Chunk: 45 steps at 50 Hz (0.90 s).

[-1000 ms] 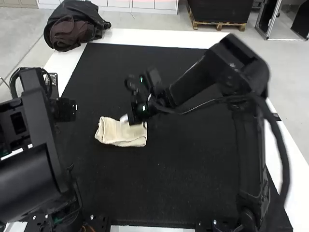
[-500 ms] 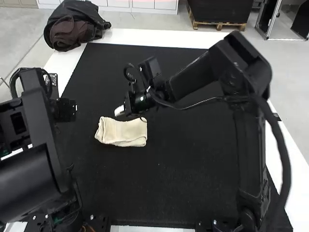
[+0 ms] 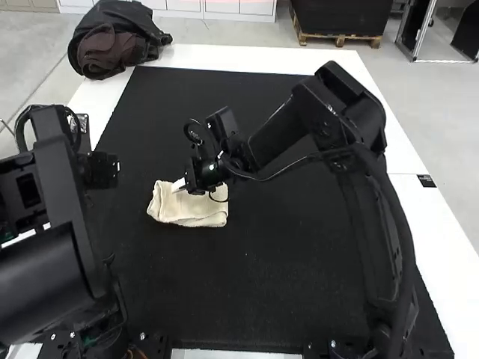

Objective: Fold the towel.

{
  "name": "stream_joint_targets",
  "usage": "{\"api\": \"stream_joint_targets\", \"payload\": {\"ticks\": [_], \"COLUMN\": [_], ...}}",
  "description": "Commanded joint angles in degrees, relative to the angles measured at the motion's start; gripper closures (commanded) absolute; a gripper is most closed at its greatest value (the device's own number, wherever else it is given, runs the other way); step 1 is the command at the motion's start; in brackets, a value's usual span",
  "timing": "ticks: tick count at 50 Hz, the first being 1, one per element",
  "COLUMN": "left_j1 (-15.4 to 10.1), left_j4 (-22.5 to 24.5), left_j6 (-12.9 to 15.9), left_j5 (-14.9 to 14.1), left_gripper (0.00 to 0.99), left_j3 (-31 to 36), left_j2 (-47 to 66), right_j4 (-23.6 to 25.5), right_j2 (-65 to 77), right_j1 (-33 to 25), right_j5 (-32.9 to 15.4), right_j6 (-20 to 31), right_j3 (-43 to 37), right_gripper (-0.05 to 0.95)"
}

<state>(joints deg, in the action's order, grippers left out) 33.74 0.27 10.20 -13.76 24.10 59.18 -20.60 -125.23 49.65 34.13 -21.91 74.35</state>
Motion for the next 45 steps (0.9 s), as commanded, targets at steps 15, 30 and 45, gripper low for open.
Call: {"api": "stream_joint_targets", "payload": {"ticks": [15, 30, 45], "left_j1": [0.37, 0.37, 0.28], "left_j4": [0.52, -0.27, -1.86], "left_j6": [-0.79, -0.79, -0.79], "left_j5": [-0.92, -1.09, -1.09], "left_gripper": [0.028, 0.028, 0.028], "left_j3": [1.39, 1.83, 2.45], "left_j2": [-1.26, -1.43, -3.02], "right_j4": [-3.57, -3.48, 0.82], "right_j2": [-8.45, -16.27, -11.79], "right_j1": [0.71, 1.86, 1.5], "right_j5": [0.94, -2.93, -2.93], "right_j6": [-0.15, 3.81, 4.69], "right_j3": [6.78, 12.23, 11.08], "right_gripper": [0.93, 0.93, 0.93]}}
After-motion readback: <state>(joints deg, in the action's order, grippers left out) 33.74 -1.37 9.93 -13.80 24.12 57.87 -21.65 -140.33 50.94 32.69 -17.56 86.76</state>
